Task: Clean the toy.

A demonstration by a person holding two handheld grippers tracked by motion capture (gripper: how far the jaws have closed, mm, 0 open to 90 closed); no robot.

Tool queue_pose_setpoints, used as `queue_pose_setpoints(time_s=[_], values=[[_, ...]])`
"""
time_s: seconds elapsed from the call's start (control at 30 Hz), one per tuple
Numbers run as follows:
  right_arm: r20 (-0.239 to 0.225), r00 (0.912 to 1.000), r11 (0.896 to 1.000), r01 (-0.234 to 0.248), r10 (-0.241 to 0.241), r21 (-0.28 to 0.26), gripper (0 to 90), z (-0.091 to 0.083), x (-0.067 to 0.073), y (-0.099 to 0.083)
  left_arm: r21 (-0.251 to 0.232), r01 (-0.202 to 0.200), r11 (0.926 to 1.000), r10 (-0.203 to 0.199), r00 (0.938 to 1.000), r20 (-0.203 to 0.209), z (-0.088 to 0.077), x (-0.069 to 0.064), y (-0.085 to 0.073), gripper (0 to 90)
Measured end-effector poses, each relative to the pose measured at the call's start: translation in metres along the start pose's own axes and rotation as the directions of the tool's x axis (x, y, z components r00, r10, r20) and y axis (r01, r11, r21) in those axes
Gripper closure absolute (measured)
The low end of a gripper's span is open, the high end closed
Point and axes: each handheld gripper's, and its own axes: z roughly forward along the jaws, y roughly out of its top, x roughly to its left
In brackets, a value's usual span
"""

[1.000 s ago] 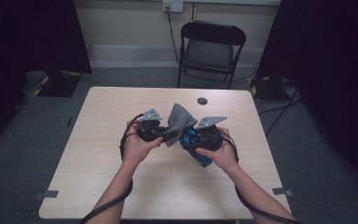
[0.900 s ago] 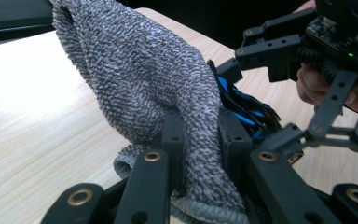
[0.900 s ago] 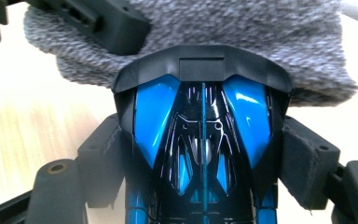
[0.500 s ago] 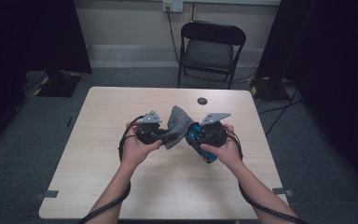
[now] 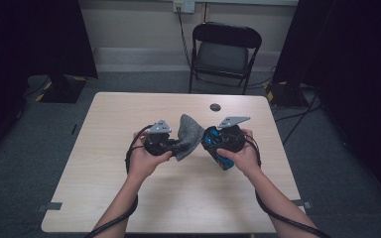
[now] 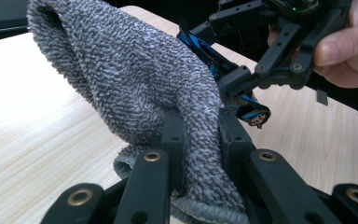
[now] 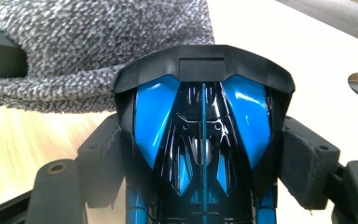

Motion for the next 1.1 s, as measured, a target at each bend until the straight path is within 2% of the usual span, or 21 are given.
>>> queue_pose_setpoints(time_s=[0.33,0.53,0.63,0.77,0.8,0.83,0.87,0.9,0.97,1.03,1.1], values=[[0.021,0.9995,1.0,-0.022,0.022,-0.003,25.5,-0.002,-0.008,0.0,0.006,-0.004,1.0,0.004,1.0,0.0,-0.003,-0.001,-0.005,76.0],[0.03,0.9988,0.999,-0.038,0.038,-0.01,25.4,-0.004,-0.013,-0.001,0.032,-0.001,0.9995,0.0,1.0,0.008,-0.006,0.002,-0.012,76.0],[0.035,0.9982,0.999,-0.048,0.049,-0.022,25.4,-0.007,-0.017,0.0,0.038,0.002,0.9993,-0.002,1.0,-0.004,-0.009,0.004,-0.016,76.0],[0.031,0.9982,0.998,-0.05,0.051,-0.032,25.4,-0.01,-0.016,0.002,0.04,0.004,0.9992,-0.002,0.9987,-0.051,-0.013,0.009,-0.018,75.9],[0.026,0.9986,0.998,-0.046,0.047,-0.035,25.5,-0.011,-0.015,0.003,0.04,0.004,0.9992,-0.002,0.9987,-0.051,-0.013,0.009,-0.018,75.9],[0.024,0.9987,0.998,-0.043,0.044,-0.038,25.5,-0.012,-0.013,0.004,0.028,0.019,0.9994,-0.016,0.9964,-0.084,-0.014,0.013,-0.019,75.9],[0.021,0.9991,0.999,-0.037,0.038,-0.04,25.5,-0.012,-0.011,0.004,0.028,0.019,0.9994,-0.016,0.9964,-0.084,-0.014,0.013,-0.019,75.8],[0.016,0.9993,0.999,-0.033,0.033,-0.042,25.4,-0.013,-0.009,0.005,0.029,0.014,0.9995,-0.01,0.9923,-0.124,-0.013,0.015,-0.017,75.8],[0.008,0.9997,0.999,-0.024,0.024,-0.047,25.4,-0.013,-0.005,0.008,0.019,0.01,0.9998,-0.007,0.9881,-0.154,-0.011,0.016,-0.014,75.7],[-0.005,0.9998,0.998,-0.018,0.018,-0.053,25.5,-0.012,0.0,0.01,0.014,-0.002,0.9999,0.004,0.9842,-0.177,-0.008,0.016,-0.009,75.6],[-0.01,0.9999,0.998,-0.01,0.01,-0.055,25.5,-0.011,0.005,0.013,0.006,-0.008,0.9999,0.009,0.9835,-0.181,-0.004,0.015,-0.005,75.6]])
